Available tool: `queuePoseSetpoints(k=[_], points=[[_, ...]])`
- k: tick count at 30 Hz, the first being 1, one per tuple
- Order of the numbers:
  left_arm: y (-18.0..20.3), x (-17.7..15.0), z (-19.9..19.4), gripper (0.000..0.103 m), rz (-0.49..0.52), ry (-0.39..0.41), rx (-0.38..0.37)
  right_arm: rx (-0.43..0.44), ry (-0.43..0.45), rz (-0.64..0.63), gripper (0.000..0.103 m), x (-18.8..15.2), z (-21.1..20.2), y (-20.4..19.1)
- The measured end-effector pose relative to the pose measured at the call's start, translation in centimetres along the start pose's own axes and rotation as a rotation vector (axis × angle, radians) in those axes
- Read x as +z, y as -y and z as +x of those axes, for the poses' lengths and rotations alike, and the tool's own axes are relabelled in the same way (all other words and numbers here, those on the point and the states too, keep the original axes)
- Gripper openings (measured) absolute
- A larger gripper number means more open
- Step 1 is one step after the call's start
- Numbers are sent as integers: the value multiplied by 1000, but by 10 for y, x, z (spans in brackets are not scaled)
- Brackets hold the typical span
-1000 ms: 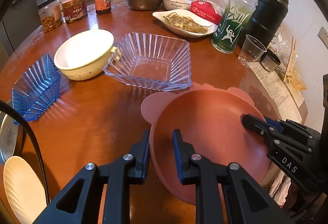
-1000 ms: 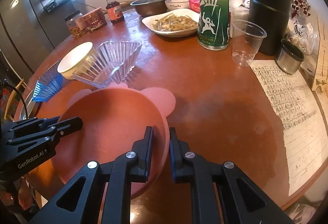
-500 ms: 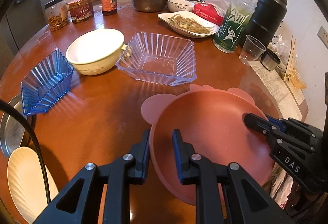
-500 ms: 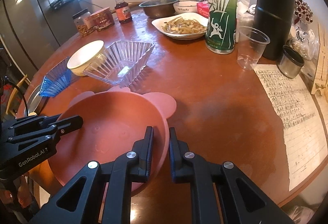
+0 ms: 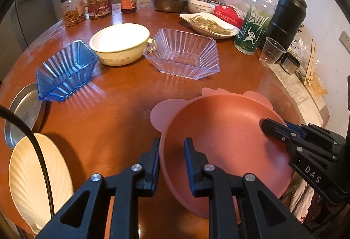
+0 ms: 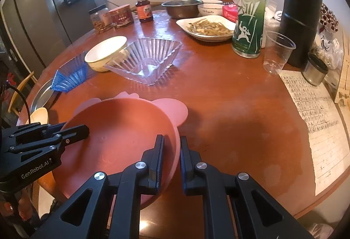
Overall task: Organize plates and bowls
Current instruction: 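Lift the pink plate with both grippers and carry it over the shell plate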
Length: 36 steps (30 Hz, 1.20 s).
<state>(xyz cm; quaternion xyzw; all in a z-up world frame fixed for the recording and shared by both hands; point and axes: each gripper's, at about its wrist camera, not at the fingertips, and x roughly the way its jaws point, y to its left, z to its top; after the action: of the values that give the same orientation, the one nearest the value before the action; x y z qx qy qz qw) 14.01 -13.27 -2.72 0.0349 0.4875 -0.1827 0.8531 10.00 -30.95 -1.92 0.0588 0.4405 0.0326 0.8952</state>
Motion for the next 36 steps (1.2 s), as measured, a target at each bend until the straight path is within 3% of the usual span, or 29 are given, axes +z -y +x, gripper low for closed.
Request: queuePoseSetpoints(k=[12, 36], points=[[-33, -10, -33, 22, -52, 62, 16, 14, 42, -60, 13, 10, -15, -40], [-169, -47, -95, 22, -238, 153, 138, 139, 62, -244, 12, 29, 2, -196]])
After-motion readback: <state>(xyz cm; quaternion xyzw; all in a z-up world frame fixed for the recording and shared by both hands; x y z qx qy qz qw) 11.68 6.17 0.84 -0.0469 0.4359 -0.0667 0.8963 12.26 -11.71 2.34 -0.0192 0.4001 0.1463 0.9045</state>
